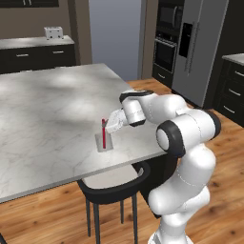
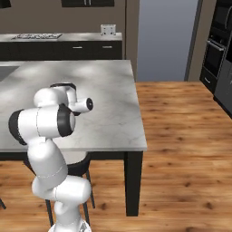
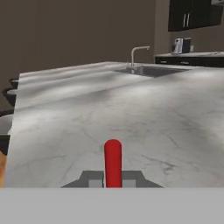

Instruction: Take a straw from the drawer in front and place it inside the glass cup on the dining counter.

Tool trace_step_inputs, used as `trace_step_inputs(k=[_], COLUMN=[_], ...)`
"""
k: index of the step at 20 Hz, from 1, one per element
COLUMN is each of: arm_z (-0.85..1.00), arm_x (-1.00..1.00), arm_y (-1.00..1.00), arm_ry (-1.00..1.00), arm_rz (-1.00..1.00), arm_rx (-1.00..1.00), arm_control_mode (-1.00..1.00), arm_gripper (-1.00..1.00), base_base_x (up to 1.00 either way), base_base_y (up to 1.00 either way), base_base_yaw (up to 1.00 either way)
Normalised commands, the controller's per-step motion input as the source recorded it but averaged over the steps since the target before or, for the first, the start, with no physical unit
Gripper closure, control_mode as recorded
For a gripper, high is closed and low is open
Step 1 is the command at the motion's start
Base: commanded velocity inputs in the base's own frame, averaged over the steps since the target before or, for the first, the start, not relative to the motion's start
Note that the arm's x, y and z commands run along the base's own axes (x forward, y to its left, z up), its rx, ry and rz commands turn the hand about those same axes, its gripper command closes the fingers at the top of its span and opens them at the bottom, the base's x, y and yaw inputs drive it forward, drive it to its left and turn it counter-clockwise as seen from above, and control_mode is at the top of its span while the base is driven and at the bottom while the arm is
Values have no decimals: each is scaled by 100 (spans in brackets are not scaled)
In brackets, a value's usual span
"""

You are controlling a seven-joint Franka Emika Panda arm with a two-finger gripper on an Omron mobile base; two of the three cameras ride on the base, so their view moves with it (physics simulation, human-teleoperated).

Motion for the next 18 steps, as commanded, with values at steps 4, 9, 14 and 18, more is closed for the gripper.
trace_step_inputs(k=[4, 9, 14, 18], arm_z=[-7, 0, 4, 27], arm_x=[-51, -56, -24, -3], arm_y=[0, 0, 0, -6], arm_ry=[-6, -14, -13, -6], arm_rz=[0, 0, 0, -4], arm_rx=[-5, -4, -7, -17], arm_control_mode=[-100, -100, -100, -100], arm_gripper=[-100, -100, -100, -100], base_base_x=[0, 0, 0, 0], base_base_y=[0, 0, 0, 0], base_base_yaw=[0, 0, 0, 0])
